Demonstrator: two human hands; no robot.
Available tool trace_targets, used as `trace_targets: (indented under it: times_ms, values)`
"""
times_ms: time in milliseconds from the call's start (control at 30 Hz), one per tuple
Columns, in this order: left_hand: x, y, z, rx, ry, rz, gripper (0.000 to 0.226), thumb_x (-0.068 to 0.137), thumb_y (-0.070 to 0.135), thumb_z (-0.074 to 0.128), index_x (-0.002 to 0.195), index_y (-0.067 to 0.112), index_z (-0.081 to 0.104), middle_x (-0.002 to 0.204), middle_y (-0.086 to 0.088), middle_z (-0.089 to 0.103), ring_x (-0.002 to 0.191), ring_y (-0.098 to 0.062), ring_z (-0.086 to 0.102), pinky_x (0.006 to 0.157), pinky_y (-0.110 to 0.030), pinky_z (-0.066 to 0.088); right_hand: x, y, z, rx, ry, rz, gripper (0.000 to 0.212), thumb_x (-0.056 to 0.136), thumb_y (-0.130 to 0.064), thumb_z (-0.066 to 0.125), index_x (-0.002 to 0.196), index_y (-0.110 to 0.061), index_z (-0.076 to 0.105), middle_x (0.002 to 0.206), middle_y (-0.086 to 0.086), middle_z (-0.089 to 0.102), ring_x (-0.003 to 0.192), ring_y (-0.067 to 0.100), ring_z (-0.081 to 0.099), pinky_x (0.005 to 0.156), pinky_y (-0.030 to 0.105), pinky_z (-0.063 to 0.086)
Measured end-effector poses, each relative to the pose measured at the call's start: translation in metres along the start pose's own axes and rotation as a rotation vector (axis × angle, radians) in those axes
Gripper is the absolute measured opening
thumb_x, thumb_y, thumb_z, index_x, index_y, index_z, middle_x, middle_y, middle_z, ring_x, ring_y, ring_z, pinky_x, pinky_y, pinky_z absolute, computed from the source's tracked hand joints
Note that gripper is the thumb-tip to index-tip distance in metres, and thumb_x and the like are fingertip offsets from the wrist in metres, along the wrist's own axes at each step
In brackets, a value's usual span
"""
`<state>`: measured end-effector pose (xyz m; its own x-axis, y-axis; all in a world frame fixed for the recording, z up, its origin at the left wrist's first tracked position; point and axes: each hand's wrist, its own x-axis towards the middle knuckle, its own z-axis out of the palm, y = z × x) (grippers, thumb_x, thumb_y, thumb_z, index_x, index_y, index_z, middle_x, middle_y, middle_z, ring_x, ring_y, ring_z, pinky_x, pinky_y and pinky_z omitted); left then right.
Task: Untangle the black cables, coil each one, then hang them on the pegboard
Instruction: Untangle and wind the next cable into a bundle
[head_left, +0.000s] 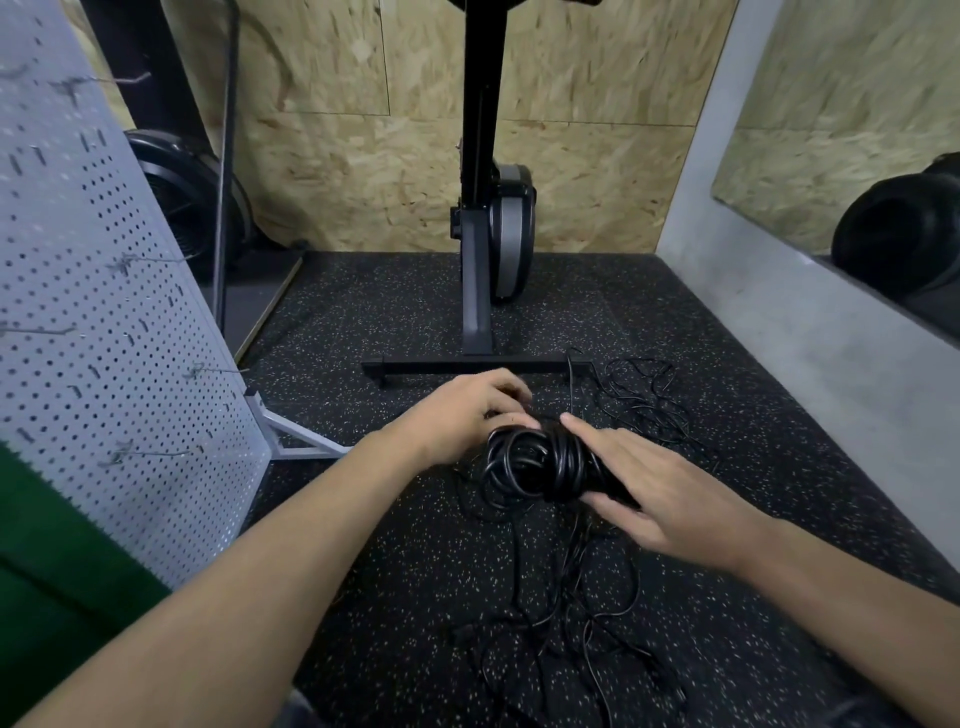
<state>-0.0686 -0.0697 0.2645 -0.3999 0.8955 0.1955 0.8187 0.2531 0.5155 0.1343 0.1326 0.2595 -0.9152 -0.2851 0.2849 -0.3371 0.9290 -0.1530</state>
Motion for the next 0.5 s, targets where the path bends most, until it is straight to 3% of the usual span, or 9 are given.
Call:
trace_targets:
  times_ms: [67,133,200,267,300,367,433,500]
  values:
    - [-0.004,-0.006,0.001,0.094,0.043,0.019,0.023,0.097,0.026,0.074,0.119,0.028,0.078,0.139,0.005,0.054,0.120,-0.018,0.060,0.104,-0.041,0.049,0.000,-0.001,-0.002,0.029,0.025,0.009,0.074,0.107,-0.045,0.046,0.167,-0.016,0.013,0.136,0.000,0.056,0.117,-0.006,0.040,0.111,0.005,0.023]
    - [-0.007,-0.012,0.008,0.131,0.079,0.033,0.038,0.092,0.010,0.076,0.124,0.031,0.074,0.131,0.005,0.057,0.116,-0.020,0.063,0.099,-0.041,0.052,0.001,-0.004,-0.003,0.073,0.041,0.038,0.074,0.106,-0.047,0.046,0.167,-0.019,0.014,0.140,0.000,0.056,0.121,0.002,0.049,0.113,0.007,0.026]
    - [-0.009,-0.015,0.020,-0.024,0.091,0.030,0.045,0.098,0.007,0.065,0.132,0.036,0.066,0.143,0.007,0.056,0.129,-0.022,0.059,0.108,-0.046,0.049,0.000,-0.007,-0.002,0.122,0.059,0.062,0.073,0.106,-0.048,0.046,0.166,-0.021,0.015,0.146,0.001,0.054,0.130,0.006,0.050,0.115,0.009,0.026]
    - [-0.007,-0.013,0.026,-0.149,0.174,0.036,0.047,0.108,0.016,0.044,0.147,0.043,0.047,0.164,0.014,0.039,0.150,-0.021,0.041,0.121,-0.053,0.036,0.002,-0.010,-0.003,0.187,0.088,0.083,0.071,0.106,-0.048,0.047,0.166,-0.027,0.014,0.153,-0.003,0.049,0.139,0.000,0.044,0.117,0.010,0.025]
    - [-0.005,-0.014,0.027,-0.144,0.209,0.044,0.046,0.110,0.019,0.041,0.151,0.042,0.044,0.168,0.020,0.029,0.155,-0.016,0.032,0.125,-0.049,0.031,0.003,-0.010,-0.004,0.215,0.112,0.094,0.071,0.106,-0.049,0.047,0.165,-0.031,0.014,0.155,-0.006,0.046,0.142,-0.004,0.040,0.118,0.011,0.026]
    - [-0.003,-0.009,0.023,0.067,0.257,0.092,0.049,0.107,0.014,0.055,0.154,0.025,0.049,0.168,0.026,0.019,0.157,-0.007,0.019,0.126,-0.035,0.026,0.004,-0.010,-0.007,0.262,0.172,0.127,0.071,0.105,-0.050,0.049,0.165,-0.035,0.014,0.159,-0.010,0.041,0.146,-0.006,0.035,0.121,0.018,0.030]
    - [-0.001,0.001,0.021,0.268,0.320,0.200,0.053,0.099,0.011,0.066,0.150,0.019,0.055,0.168,0.013,0.032,0.156,-0.014,0.025,0.119,-0.035,0.034,0.002,-0.009,-0.009,0.307,0.217,0.171,0.070,0.105,-0.047,0.051,0.165,-0.030,0.019,0.161,-0.010,0.040,0.148,-0.001,0.037,0.121,0.027,0.037]
    - [0.002,0.003,0.028,0.277,0.360,0.265,0.042,0.096,0.015,0.070,0.138,0.016,0.065,0.150,-0.001,0.057,0.140,-0.023,0.050,0.108,-0.043,0.049,0.002,-0.012,-0.010,0.367,0.253,0.219,0.069,0.105,-0.041,0.056,0.164,-0.022,0.025,0.157,-0.012,0.044,0.144,-0.001,0.043,0.117,0.030,0.043]
